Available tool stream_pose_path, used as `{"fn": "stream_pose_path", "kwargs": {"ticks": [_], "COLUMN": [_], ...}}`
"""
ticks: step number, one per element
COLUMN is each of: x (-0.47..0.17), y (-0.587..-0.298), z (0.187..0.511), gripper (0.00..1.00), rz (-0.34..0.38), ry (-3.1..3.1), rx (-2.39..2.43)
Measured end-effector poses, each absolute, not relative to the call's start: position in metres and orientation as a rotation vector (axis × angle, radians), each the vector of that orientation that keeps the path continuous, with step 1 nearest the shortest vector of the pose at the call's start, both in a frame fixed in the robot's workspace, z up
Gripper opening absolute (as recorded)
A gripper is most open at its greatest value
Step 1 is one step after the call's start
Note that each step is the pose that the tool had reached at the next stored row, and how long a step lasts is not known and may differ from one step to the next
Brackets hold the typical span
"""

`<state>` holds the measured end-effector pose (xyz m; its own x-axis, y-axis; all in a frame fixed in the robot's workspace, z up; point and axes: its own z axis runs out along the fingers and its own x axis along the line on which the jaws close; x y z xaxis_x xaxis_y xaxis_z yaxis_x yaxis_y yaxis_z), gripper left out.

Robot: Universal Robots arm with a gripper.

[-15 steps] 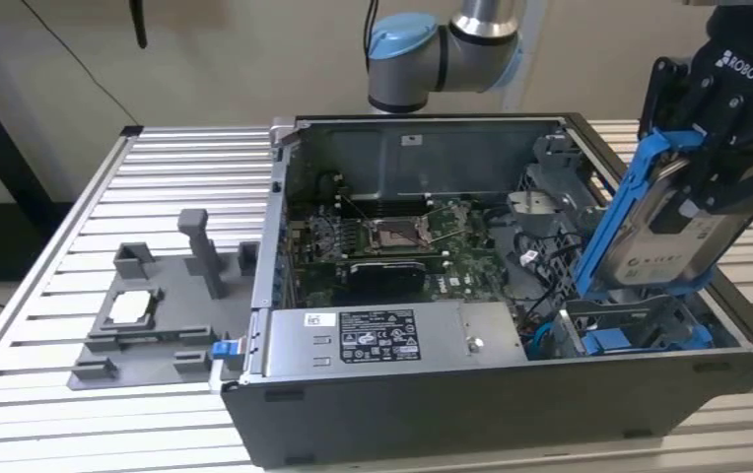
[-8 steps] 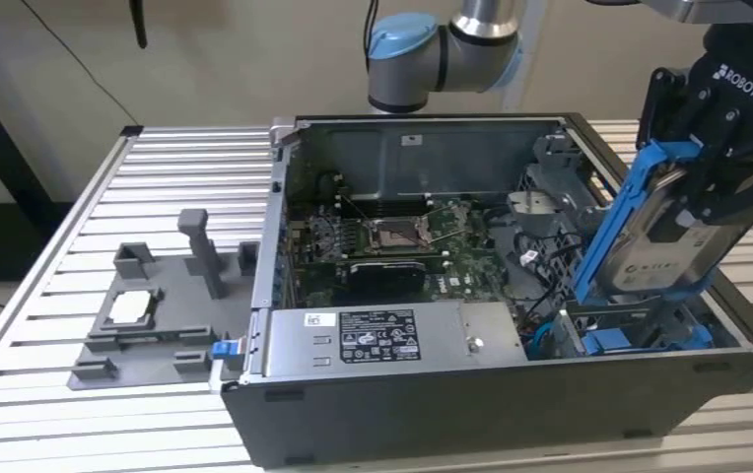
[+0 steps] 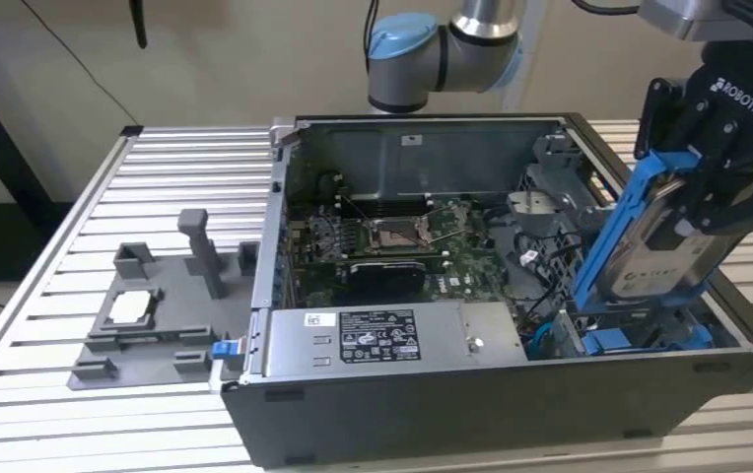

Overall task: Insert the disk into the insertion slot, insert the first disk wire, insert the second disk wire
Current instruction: 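Insert the disk into the insertion slot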

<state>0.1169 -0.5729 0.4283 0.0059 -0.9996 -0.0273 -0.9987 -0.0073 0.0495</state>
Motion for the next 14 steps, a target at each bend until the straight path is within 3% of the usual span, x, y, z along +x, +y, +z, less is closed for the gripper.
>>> {"fn": "stream_pose_path", "kwargs": {"ticks": [14], "x": [0.119], "y": [-0.578], "z": [0.413], "gripper": [0.33], "rz": [-0.086], "ry": [-2.172], "rx": [2.244]}}
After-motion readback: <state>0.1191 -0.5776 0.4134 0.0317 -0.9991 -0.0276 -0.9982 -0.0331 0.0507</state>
